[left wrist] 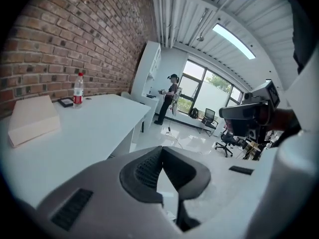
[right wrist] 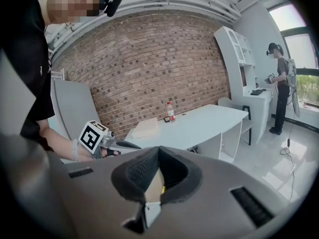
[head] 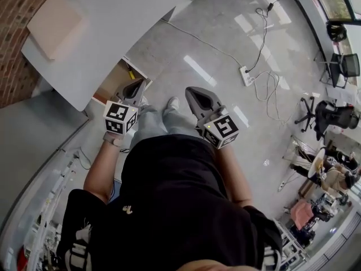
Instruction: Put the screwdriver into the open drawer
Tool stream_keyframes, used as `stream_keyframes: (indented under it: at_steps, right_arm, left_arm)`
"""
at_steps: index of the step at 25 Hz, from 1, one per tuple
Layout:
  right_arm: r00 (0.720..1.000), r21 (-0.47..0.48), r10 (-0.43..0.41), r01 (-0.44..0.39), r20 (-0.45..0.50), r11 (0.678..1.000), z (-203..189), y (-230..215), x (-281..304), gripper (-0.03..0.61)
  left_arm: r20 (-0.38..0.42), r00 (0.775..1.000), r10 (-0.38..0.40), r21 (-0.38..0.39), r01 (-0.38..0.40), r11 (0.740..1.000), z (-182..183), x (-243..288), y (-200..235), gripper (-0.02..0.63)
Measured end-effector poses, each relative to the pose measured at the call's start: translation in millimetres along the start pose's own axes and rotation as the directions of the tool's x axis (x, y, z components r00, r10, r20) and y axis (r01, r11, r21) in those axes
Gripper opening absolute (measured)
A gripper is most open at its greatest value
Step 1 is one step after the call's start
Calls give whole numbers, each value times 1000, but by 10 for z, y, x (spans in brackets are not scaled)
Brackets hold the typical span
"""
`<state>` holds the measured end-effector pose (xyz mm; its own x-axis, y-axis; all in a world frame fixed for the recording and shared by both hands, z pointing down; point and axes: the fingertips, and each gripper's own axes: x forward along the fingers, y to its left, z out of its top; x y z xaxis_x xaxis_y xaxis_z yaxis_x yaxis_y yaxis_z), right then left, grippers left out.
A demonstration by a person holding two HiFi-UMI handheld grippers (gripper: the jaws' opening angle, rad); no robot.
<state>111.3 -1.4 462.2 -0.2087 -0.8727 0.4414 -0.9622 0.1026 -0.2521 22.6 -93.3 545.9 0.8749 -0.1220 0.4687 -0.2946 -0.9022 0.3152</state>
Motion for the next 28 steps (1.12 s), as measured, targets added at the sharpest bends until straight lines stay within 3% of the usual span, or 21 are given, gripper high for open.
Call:
stream_keyframes:
  at_steps: [10, 14, 22, 28]
  right_arm:
    - [990, -47, 100, -95, 99, 994, 513, 260, -135, 9]
    - [976, -85, 162, -151, 142, 985, 759, 286, -103, 9]
    - [951, -132, 234, -211, 199, 969, 1143, 385, -237, 10]
    - [933, -178, 286, -250, 218, 952, 1361, 505, -269, 10]
  left_arm:
    - [140, 988, 62, 63, -72, 995, 708, -641, -252, 5]
    - [231, 967, 104, 87, -127, 988, 1094, -857, -284, 5]
    - [340, 929, 145, 120, -196, 973, 1653, -1233, -477, 5]
    - [399, 898, 188, 117, -253, 960, 1807, -1436, -504, 5]
